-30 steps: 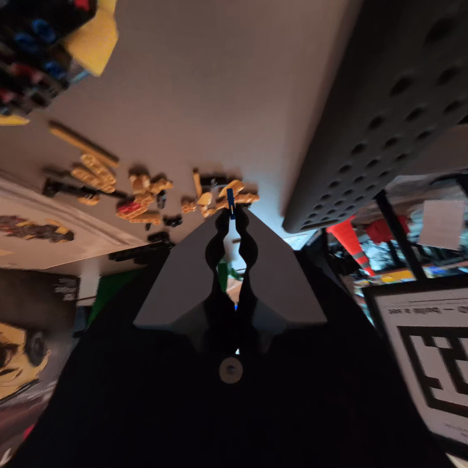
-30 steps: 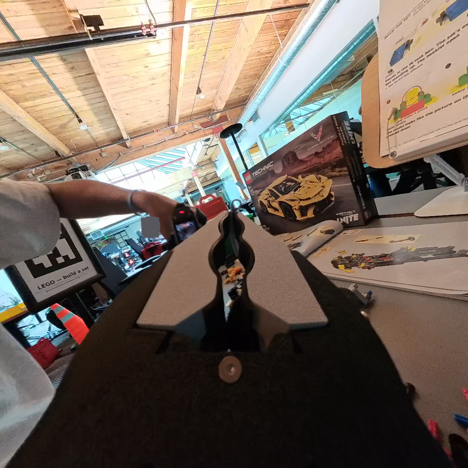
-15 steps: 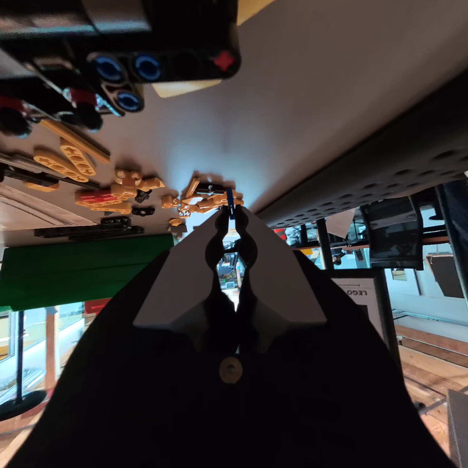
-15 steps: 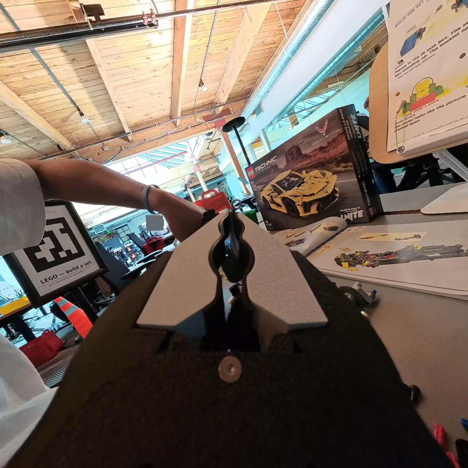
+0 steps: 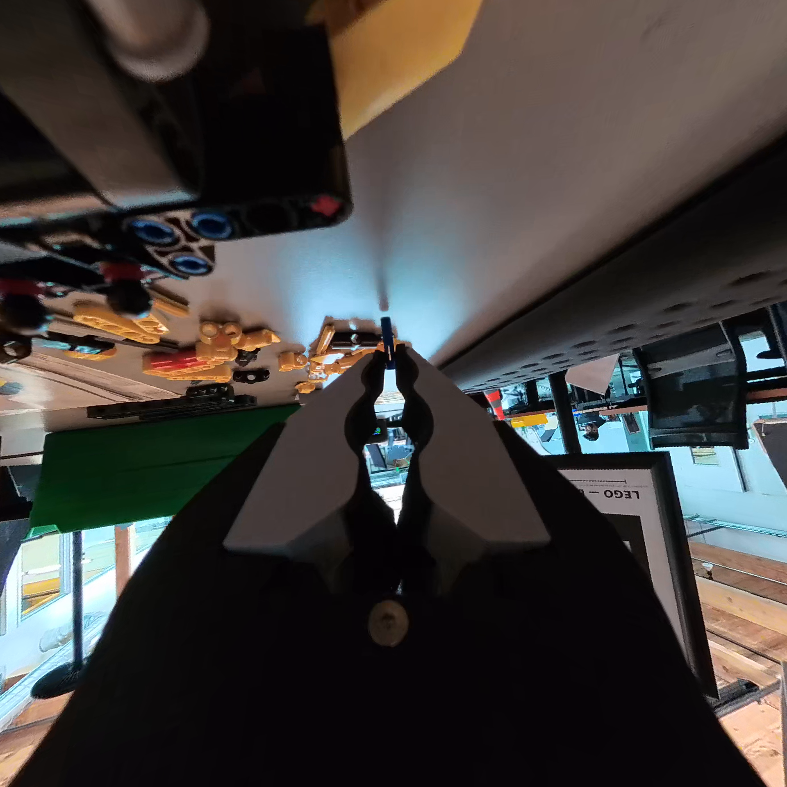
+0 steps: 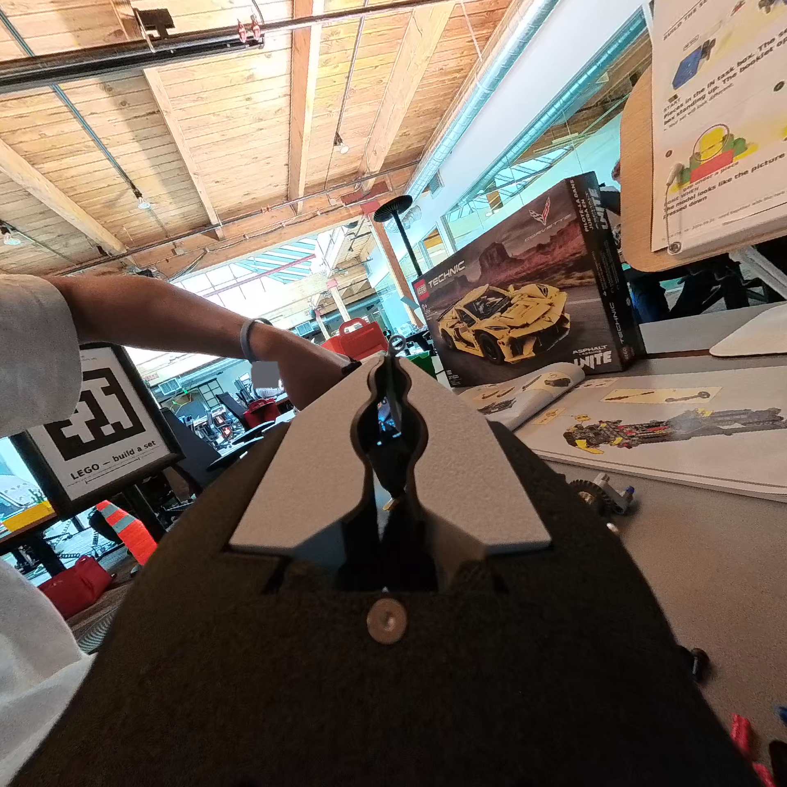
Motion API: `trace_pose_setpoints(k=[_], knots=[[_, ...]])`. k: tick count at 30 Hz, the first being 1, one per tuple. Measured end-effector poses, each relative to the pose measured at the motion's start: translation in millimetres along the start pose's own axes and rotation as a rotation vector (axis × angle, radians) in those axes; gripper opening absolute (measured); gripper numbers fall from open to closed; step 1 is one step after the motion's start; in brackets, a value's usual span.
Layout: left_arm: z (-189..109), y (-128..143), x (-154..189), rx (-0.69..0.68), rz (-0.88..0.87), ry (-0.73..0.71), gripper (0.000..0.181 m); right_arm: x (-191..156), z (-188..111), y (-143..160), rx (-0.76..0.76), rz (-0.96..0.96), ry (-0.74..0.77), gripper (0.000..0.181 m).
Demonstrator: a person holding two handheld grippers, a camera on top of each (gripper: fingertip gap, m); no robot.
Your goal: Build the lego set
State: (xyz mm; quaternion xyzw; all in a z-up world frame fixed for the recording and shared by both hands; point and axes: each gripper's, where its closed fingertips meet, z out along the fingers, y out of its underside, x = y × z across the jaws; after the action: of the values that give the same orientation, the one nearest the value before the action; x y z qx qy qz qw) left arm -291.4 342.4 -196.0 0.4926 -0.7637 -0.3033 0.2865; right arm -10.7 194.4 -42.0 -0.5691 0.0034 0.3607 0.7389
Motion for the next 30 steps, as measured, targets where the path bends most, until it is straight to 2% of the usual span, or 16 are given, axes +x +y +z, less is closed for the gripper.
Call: trace_pose_setpoints(k=[17,30], knots=[[1.1,-3.0,2.2,-0.003,0.026,0.006,0.004,0.0,0.5,1.0,-0.006,0.001,-0.001,0.0],[-4.6,-5.3,4.4,0.055,0.017,0.024,0.006,-0.6,1.4,2.5,-0.013,0.004,-0.007,0.0]])
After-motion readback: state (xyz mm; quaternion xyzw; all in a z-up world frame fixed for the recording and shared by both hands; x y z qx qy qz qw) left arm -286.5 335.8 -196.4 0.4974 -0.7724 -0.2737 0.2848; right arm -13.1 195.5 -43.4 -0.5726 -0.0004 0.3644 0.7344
